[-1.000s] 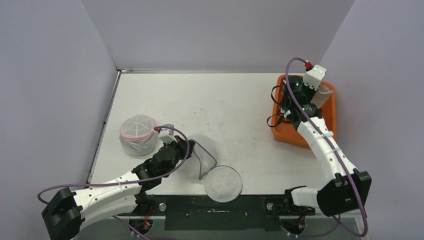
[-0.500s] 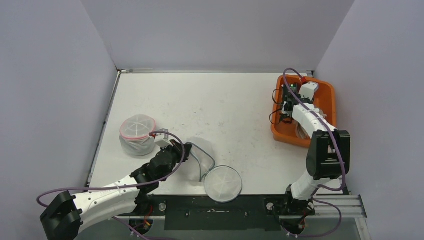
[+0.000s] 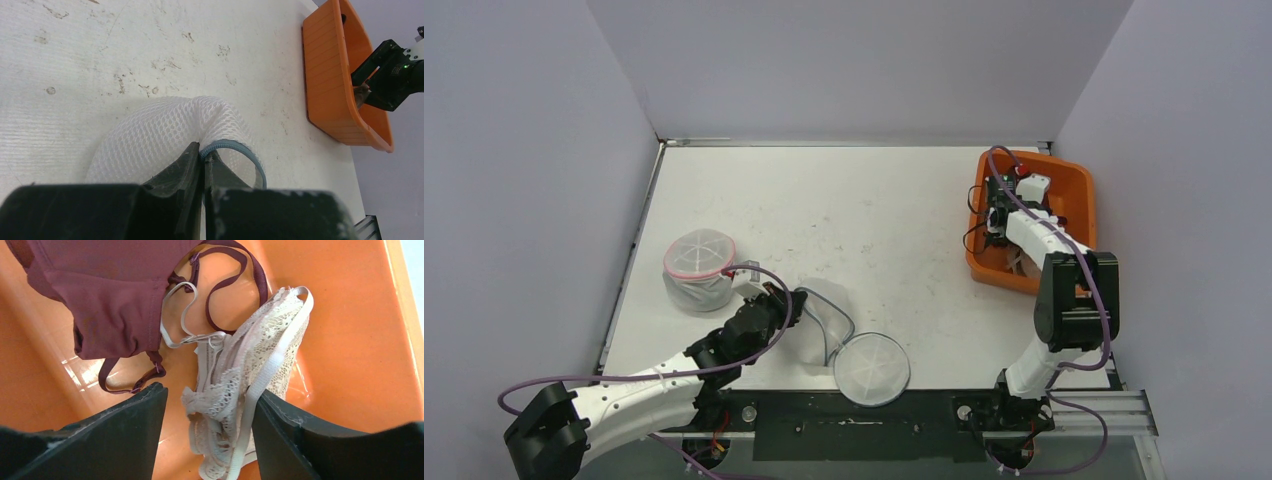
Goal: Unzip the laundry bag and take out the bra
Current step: Place the bra in the bin.
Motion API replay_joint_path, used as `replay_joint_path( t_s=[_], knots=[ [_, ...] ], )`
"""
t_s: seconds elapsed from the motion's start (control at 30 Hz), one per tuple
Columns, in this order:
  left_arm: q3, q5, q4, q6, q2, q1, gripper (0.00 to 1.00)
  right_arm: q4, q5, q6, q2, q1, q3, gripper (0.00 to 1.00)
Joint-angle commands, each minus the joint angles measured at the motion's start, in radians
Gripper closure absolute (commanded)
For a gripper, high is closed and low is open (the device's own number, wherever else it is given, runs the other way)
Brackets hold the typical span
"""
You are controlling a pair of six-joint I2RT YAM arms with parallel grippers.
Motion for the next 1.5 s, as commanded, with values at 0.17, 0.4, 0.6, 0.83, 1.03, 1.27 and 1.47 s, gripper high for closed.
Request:
replay_joint_path(
  t_s=[0.17,0.4,0.6,0.83,1.03,1.27,1.47],
  knots=[
    [0.0,0.005,0.027,-0.018,-0.011,0.006,1.0,0.026,-0.061,0.028,-0.149,0.03,-0.006,0.28],
    [0.025,0.004,-0.014,-0.005,-0.027,0.007,1.0,-0.004,-0.099,0.038,-0.295,0.063,0.023,0.2],
    [0.026,0.006,-0.017,-0.003,-0.033,0.006,1.0,0.086,-0.149,0.099,-0.417,-0.061,-0.131,0.46],
    [0.039,0.013,-0.076,0.0,-0.053,0.007,1.0,0.189,-0.231,0.146,-0.331,-0.135,-0.244,0.84],
    [0.032,0.013,-0.109,-0.002,-0.092,0.007,1.0,0.214,-0.229,0.13,-0.251,-0.088,-0.234,0.86],
    [0.05,0.023,-0.13,0.003,-0.065,0.008,1.0,0.27,-0.299,0.137,-0.163,-0.06,-0.246,0.84],
    [0.051,0.019,-0.147,-0.002,-0.073,0.007,1.0,0.297,-0.35,0.155,-0.187,-0.041,-0.259,0.77]
  ],
)
